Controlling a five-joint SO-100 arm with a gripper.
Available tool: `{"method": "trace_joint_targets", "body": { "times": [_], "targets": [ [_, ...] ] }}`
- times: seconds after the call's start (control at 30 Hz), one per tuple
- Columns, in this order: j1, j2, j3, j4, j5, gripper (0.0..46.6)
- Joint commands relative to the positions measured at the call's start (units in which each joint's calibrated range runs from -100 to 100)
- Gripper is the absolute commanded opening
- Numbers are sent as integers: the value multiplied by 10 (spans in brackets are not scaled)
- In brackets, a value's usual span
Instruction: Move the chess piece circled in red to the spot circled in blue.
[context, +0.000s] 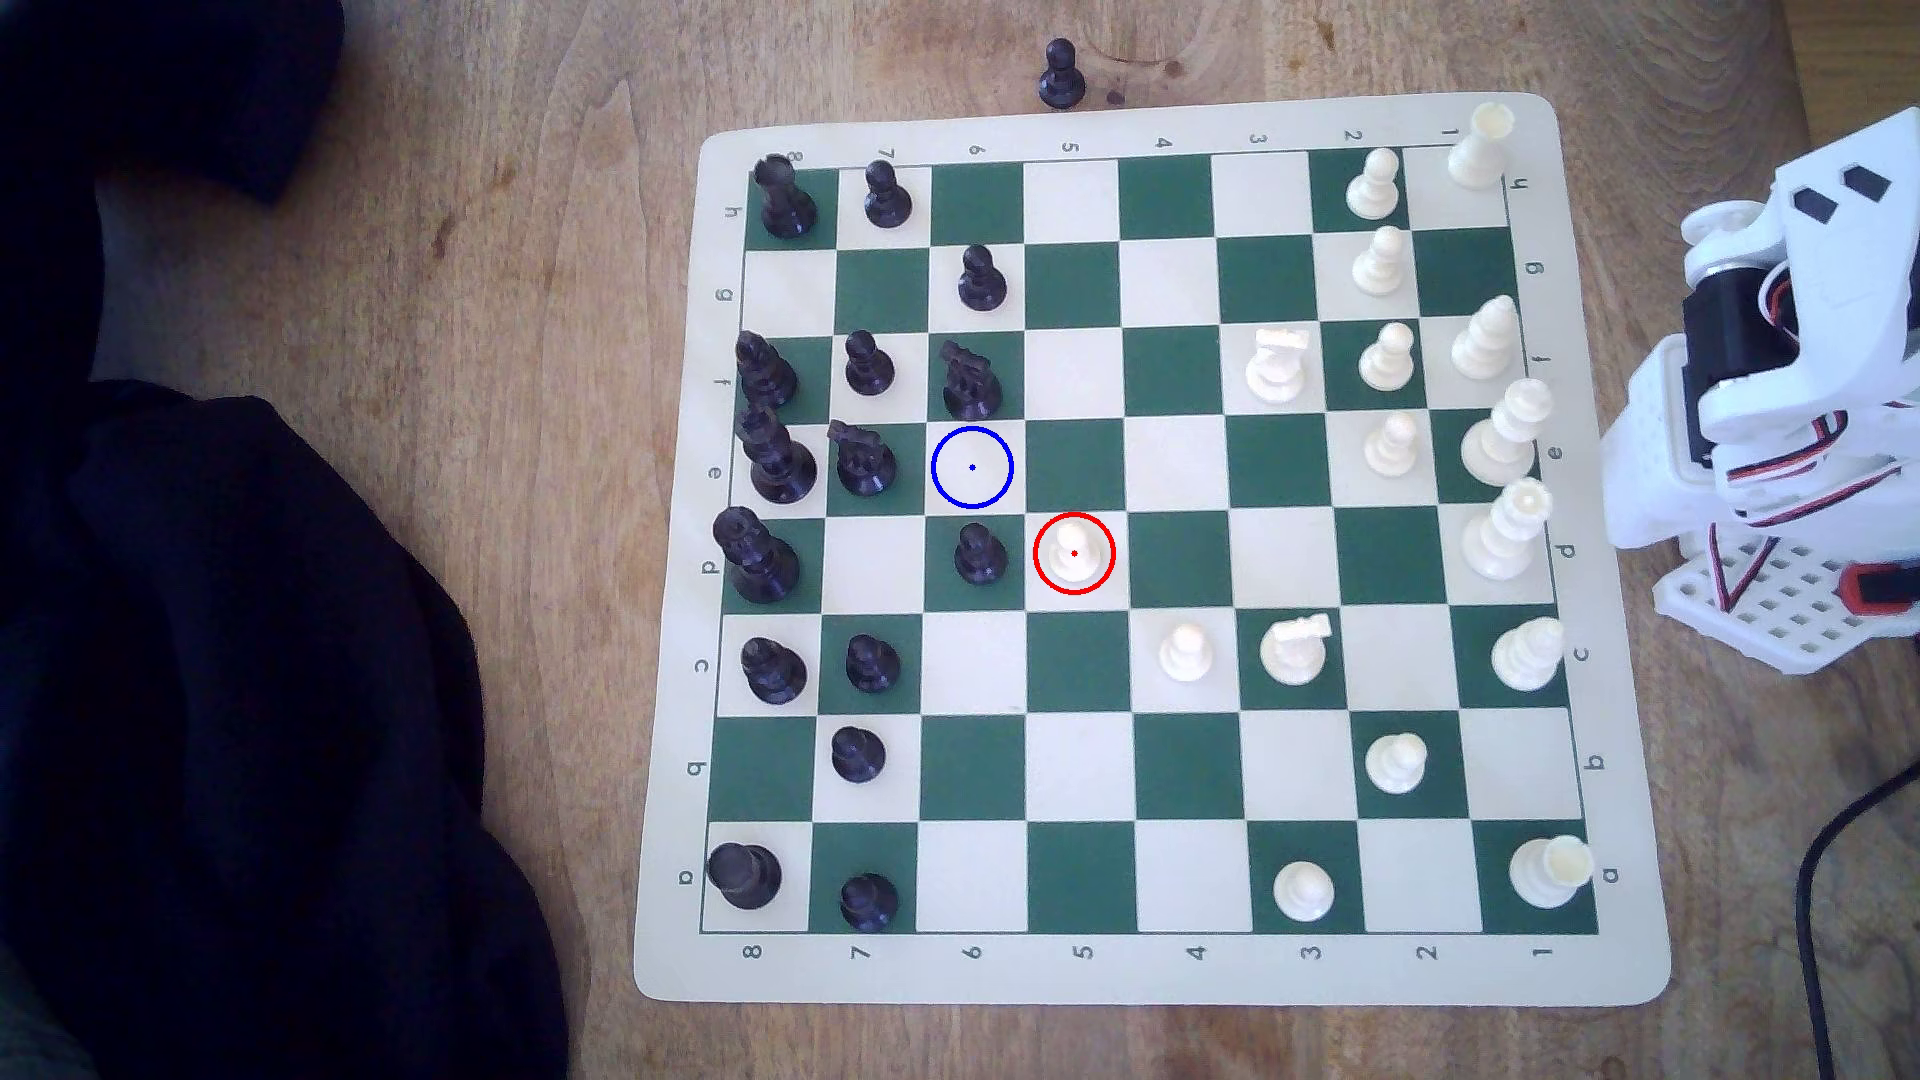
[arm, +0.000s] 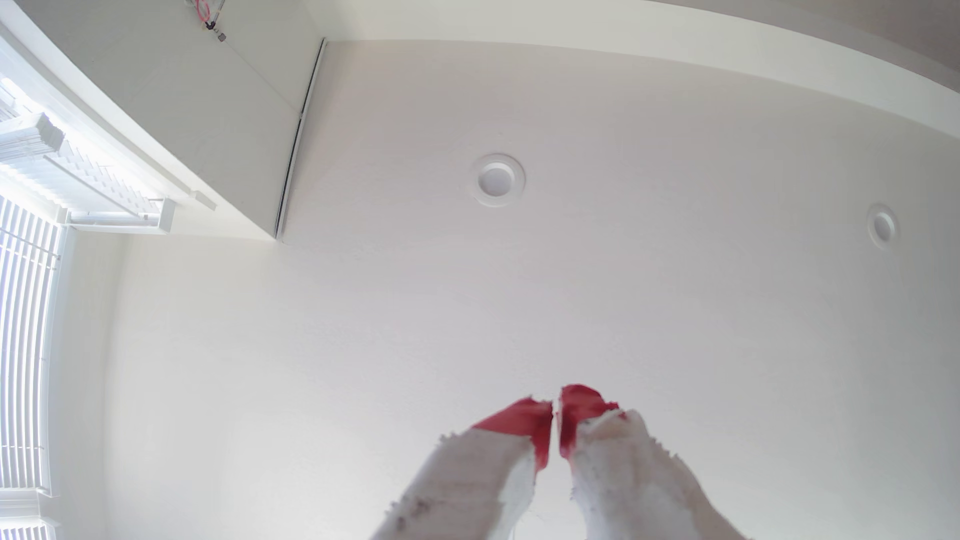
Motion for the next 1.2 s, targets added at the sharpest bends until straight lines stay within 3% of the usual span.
{"method": "trace_joint_targets", "body": {
  "times": [0.0, 0.17, 0.37, 0.8, 0.9, 1.17],
  "targets": [
    [2, 0, 12, -11, 1, 2],
    [3, 0, 12, 67, 1, 2],
    [26, 0, 11, 278, 0, 2],
    [76, 2, -146, 978, -4, 2],
    [82, 6, -160, 1067, -12, 2],
    [52, 225, -295, 1198, -19, 2]
  ]
}}
